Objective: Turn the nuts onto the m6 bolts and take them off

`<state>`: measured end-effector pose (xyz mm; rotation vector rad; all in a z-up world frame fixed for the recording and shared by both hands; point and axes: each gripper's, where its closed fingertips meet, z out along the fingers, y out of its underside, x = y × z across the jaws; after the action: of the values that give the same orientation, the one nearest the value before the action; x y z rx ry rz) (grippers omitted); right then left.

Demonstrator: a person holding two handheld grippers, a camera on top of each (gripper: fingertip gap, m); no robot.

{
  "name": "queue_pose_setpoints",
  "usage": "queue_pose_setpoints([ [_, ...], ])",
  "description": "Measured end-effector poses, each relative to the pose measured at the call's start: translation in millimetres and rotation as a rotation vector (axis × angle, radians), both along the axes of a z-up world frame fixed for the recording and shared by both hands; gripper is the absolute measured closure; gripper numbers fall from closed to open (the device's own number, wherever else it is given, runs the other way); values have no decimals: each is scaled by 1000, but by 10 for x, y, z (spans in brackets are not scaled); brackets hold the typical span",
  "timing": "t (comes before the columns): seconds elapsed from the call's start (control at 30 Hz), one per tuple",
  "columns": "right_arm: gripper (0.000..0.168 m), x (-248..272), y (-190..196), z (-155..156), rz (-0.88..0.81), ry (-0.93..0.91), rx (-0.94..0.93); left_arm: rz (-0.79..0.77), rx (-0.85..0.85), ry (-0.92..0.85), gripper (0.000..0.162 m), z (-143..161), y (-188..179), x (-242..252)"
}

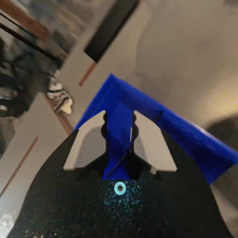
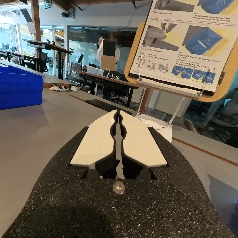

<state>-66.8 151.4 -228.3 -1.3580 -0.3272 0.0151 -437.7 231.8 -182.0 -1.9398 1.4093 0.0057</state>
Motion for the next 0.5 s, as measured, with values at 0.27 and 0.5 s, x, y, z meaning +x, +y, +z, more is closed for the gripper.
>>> queue_pose_setpoints([
  [0.27,168,-30,32,-25,2,-26,-16,-151,-575,330,135,-858,-7,-250],
  [0.5,168,-89,71,-57,13,-68,-29,-37,-801,449,132,-1318,4,-409],
])
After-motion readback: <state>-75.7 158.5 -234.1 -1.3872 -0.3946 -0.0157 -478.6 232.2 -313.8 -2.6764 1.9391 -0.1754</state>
